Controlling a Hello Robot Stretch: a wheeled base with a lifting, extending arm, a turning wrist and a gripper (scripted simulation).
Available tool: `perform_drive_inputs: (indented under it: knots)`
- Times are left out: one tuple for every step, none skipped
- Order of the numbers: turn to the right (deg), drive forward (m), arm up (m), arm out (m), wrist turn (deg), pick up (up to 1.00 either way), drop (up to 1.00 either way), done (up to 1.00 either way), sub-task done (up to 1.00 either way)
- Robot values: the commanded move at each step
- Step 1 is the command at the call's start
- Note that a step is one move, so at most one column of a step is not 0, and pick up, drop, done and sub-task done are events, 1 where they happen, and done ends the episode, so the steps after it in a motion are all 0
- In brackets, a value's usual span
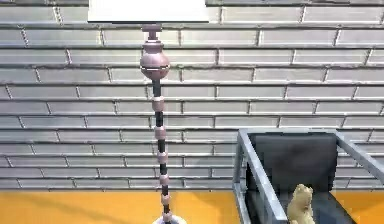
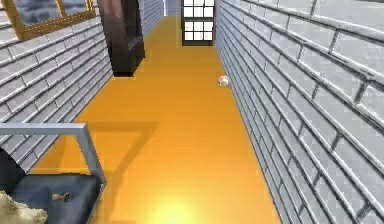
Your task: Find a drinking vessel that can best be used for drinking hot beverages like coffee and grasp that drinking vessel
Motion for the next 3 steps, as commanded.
perform_drive_inputs:
  knots:
    - [45.0, 0.0, 0.0, 0.0, 0.0, 0.0, 0.0, 0.0, 0.0]
    - [39.0, 0.0, 0.0, 0.0, 0.0, 0.0, 0.0, 0.0, 0.0]
    - [0.0, 1.0, 0.0, 0.0, 0.0, 0.0, 0.0, 0.0, 0.0]
